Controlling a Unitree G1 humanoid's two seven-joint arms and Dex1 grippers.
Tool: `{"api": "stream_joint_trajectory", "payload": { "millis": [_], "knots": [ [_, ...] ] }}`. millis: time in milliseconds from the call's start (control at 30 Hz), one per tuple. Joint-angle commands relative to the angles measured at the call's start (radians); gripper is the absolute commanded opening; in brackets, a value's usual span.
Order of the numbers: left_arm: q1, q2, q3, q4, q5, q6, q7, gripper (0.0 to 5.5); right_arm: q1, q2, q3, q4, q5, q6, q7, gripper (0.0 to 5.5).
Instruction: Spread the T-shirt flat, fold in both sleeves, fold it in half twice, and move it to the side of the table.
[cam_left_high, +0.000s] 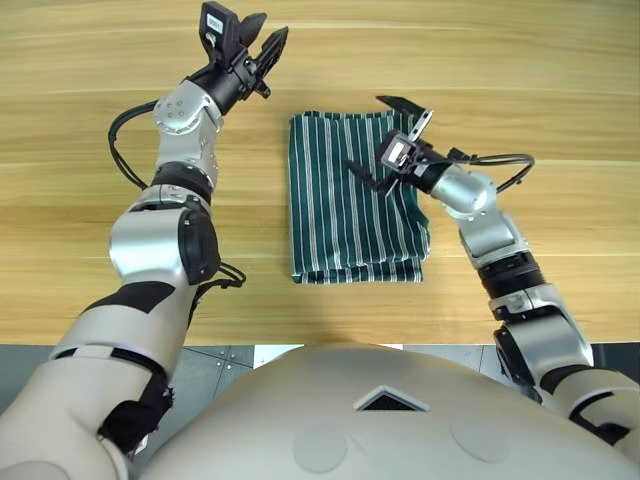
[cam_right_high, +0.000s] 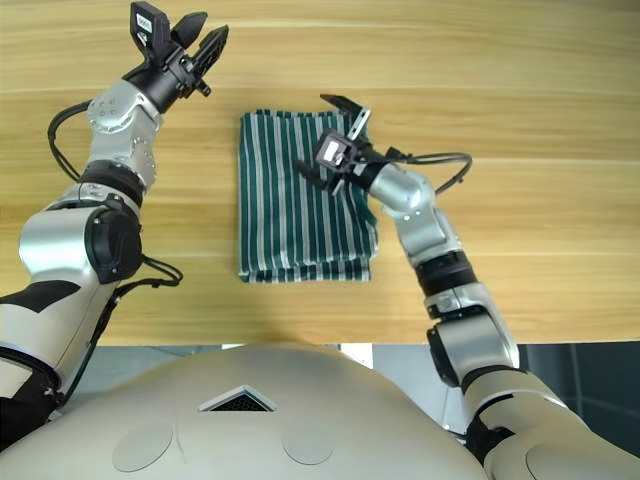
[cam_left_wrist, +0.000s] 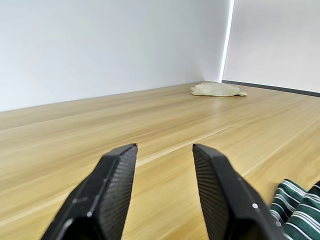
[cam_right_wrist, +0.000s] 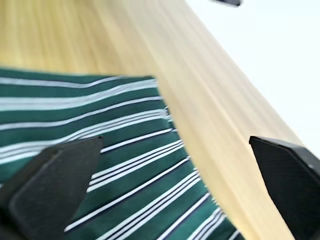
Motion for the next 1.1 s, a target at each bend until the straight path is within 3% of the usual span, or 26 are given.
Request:
{"api": "stream_joint_trajectory", "payload": {
  "millis": [33,133,233,433,567,800,1100],
  "knots": [
    [0.064,0.052,-0.056,-0.088,-0.009,-0.123,-0.213,2.06,0.031,-0.08,-0.119,-0.192,0.182,-0.029,0.101,5.36],
    [0.197,0.133,-0.086,-0.324,-0.133,-0.132,-0.528,2.06,0.08,-0.195,-0.21,-0.281,0.272,-0.042,0.192,5.36],
    [0.423,0.275,-0.159,-0.686,-0.216,-0.068,-0.725,2.06,0.221,-0.381,-0.279,-0.32,0.288,-0.075,0.333,5.36],
    [0.789,0.527,-0.212,-1.114,-0.168,-0.076,-0.784,2.06,0.521,-0.632,-0.269,-0.433,0.304,-0.064,0.588,5.36],
    [0.866,0.548,-0.248,-1.255,-0.216,-0.037,-0.739,2.06,0.553,-0.617,-0.171,-0.483,0.255,-0.055,0.636,5.36],
    [0.833,0.468,-0.403,-1.16,0.065,-0.102,-0.536,2.06,0.526,-0.571,-0.052,-0.461,0.175,-0.062,0.631,5.36],
    [0.811,0.52,-0.538,-1.068,0.217,-0.185,-0.44,2.06,0.449,-0.502,-0.018,-0.416,0.118,-0.045,0.565,5.36]
  ]
}}
